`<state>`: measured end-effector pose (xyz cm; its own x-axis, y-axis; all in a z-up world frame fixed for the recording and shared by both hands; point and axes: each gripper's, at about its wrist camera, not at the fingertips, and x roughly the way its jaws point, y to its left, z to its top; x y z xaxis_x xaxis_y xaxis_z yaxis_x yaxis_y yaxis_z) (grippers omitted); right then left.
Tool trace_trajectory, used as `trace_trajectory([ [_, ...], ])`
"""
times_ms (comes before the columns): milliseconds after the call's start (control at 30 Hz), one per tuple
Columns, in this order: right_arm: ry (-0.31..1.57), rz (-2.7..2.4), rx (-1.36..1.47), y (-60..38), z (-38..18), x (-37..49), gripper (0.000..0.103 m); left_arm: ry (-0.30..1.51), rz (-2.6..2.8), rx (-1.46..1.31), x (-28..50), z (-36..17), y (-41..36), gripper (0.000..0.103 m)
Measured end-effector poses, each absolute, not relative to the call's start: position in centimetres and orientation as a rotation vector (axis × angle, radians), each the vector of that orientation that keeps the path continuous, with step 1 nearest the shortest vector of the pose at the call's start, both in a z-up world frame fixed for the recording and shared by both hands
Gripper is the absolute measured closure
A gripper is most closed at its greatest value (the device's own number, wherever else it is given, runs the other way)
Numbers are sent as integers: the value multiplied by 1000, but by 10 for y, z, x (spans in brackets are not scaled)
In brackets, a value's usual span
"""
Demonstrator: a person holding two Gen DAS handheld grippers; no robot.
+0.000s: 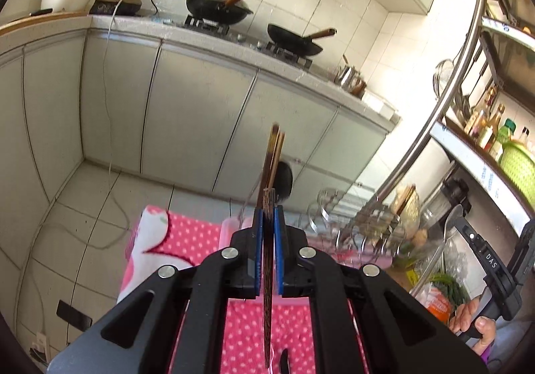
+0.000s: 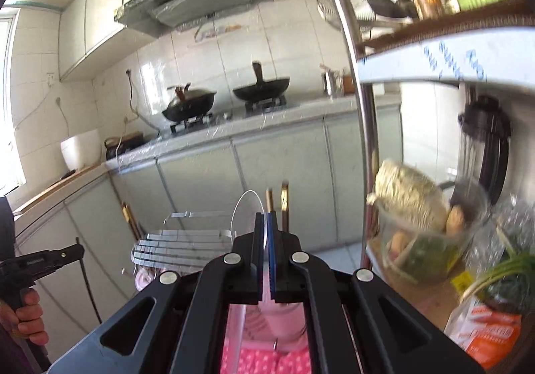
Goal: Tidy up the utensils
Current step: 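Lift knife and spoon over the pink cup, lower them in and open both tools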
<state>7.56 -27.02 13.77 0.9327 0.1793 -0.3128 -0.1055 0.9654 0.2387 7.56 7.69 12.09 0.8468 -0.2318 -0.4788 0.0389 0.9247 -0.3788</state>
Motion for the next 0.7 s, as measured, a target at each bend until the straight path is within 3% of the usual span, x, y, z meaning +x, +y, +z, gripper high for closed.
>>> trace_trajectory([
  [367,197,37,141,-276,156,116,101,393,-73,-365,114,164,82,98],
  [700,229,4,105,-267,119,148,101,341,-27,-322,145,148,72,97],
])
